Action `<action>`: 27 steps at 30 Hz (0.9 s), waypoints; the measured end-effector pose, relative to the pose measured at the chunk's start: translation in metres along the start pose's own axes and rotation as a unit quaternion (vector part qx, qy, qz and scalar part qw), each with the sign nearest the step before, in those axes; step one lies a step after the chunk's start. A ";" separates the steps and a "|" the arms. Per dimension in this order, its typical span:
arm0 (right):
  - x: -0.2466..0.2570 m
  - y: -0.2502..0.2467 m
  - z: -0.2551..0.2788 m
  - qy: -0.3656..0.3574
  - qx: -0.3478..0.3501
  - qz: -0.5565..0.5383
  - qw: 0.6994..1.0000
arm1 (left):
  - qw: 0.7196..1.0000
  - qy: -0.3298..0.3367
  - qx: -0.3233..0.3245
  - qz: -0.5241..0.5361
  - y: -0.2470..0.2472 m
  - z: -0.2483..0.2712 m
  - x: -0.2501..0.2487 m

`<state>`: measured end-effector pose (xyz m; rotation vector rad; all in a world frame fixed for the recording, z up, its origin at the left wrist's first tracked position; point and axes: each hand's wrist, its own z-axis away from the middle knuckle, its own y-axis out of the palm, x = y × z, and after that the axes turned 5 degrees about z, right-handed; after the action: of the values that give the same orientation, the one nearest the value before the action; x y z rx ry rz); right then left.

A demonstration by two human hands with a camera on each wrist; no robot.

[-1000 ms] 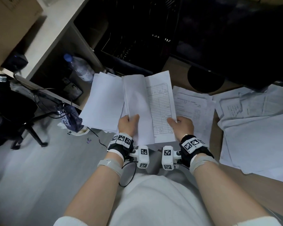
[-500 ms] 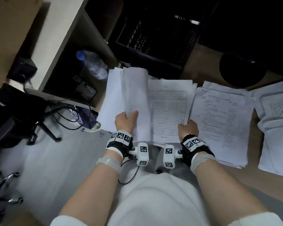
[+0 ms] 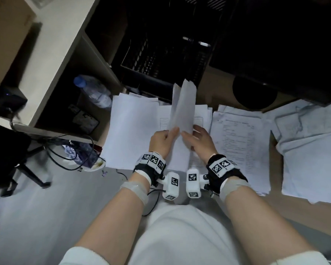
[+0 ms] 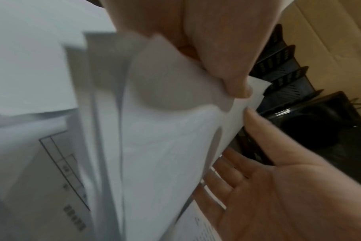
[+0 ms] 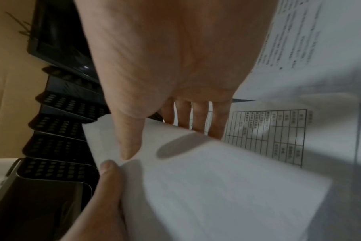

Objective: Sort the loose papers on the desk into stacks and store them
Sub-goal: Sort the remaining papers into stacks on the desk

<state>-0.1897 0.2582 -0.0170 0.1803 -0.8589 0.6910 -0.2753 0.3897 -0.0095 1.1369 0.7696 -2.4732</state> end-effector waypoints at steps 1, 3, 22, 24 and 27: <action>0.002 -0.003 0.004 -0.006 0.010 0.008 1.000 | 1.000 -0.008 0.009 0.023 0.005 0.004 -0.005; 0.001 -0.014 0.011 -0.018 0.029 0.014 0.999 | 0.996 -0.023 0.023 0.079 0.013 0.011 -0.008; -0.053 -0.105 0.059 -0.021 0.090 0.011 0.996 | 0.990 -0.018 -0.092 0.105 0.102 0.078 -0.003; -0.056 -0.108 0.061 -0.013 0.079 0.021 0.997 | 0.991 0.000 -0.085 0.103 0.106 0.080 -0.001; -0.053 -0.115 0.066 0.010 0.070 0.002 0.998 | 0.991 0.020 -0.089 0.096 0.101 0.081 0.001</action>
<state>-0.1834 0.1162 0.0000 0.2956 -0.7917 0.7561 -0.2764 0.2602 -0.0011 1.1410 0.8323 -2.1840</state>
